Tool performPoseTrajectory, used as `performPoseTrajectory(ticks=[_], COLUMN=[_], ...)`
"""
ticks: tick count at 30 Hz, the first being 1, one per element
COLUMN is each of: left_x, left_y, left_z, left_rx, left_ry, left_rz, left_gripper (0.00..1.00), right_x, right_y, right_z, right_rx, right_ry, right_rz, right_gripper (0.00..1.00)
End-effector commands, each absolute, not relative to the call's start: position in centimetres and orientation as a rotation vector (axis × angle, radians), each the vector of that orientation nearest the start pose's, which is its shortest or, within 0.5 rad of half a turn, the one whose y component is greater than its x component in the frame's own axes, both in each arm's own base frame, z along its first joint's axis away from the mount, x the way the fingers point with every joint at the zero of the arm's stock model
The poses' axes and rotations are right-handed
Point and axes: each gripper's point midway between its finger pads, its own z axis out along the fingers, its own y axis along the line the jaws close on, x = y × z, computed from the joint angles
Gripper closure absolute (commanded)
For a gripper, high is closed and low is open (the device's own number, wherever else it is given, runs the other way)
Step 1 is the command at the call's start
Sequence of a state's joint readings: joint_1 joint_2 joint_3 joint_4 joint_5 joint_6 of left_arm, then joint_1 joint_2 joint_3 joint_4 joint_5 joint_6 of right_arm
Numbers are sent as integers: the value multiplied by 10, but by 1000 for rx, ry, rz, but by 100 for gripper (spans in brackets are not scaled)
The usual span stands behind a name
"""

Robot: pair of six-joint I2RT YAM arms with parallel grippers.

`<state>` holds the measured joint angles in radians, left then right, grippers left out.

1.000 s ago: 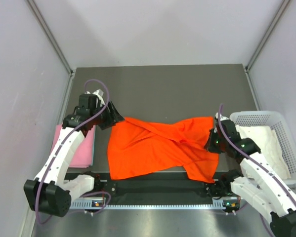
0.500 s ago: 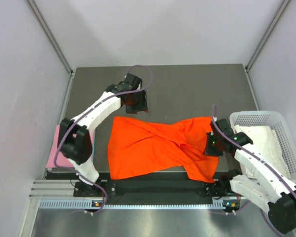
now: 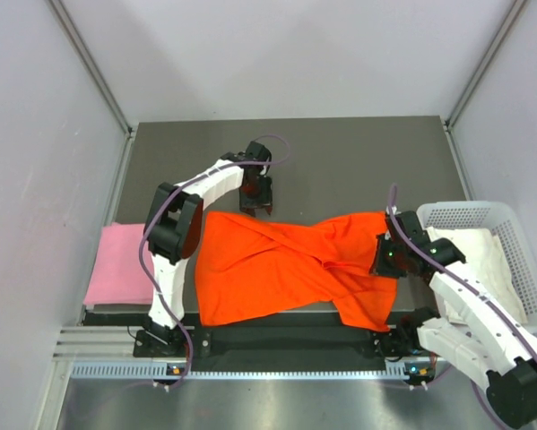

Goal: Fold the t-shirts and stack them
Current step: Flatten the tshirt out

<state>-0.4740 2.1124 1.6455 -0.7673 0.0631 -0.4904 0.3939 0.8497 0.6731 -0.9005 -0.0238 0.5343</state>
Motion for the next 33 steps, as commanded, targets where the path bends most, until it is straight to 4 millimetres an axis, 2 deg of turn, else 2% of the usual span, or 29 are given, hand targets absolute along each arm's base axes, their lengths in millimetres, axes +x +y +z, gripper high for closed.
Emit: performPoseTrajectory(ticks=[1, 9, 13, 16, 18, 21, 22, 24, 27, 29, 30, 32, 33], left_x=[371, 320, 290, 269, 251, 226, 223, 228, 262, 282, 299, 315, 328], left_y=[-230, -200, -187, -177, -169, -158, -154, -146, -148, -147, -152, -158, -167], left_z=[41, 54, 82, 96, 98, 87, 88, 95, 124, 133, 137, 134, 125], left_rx=[-48, -113, -158, -209, -236, -270, -271, -240, -217, -193, -185, -150, -136], left_ry=[2862, 2869, 2804, 2772, 2774, 2821, 2817, 2761, 2600, 2562, 2557, 2567, 2592], left_rz=[-338, -298, -308, -326, -333, -319, -303, -271, -283, -223, -200, -170, -165], left_gripper=[44, 45, 45, 44, 43, 43, 43, 42, 37, 35, 35, 36, 38], right_x=[169, 180, 178, 174, 173, 172, 173, 172, 170, 169, 168, 166, 165], right_y=[92, 99, 103, 104, 104, 105, 105, 106, 107, 108, 108, 109, 109], right_z=[100, 95, 92, 89, 88, 90, 91, 92, 93, 93, 92, 89, 87], right_rx=[185, 173, 170, 176, 176, 169, 168, 166, 162, 148, 145, 136, 139], right_ry=[2634, 2644, 2656, 2662, 2667, 2664, 2661, 2660, 2660, 2658, 2660, 2671, 2675], right_rz=[332, 347, 378, 395, 401, 411, 414, 422, 440, 452, 454, 458, 455], right_gripper=[91, 89, 89, 89, 89, 90, 90, 90, 90, 90, 90, 90, 90])
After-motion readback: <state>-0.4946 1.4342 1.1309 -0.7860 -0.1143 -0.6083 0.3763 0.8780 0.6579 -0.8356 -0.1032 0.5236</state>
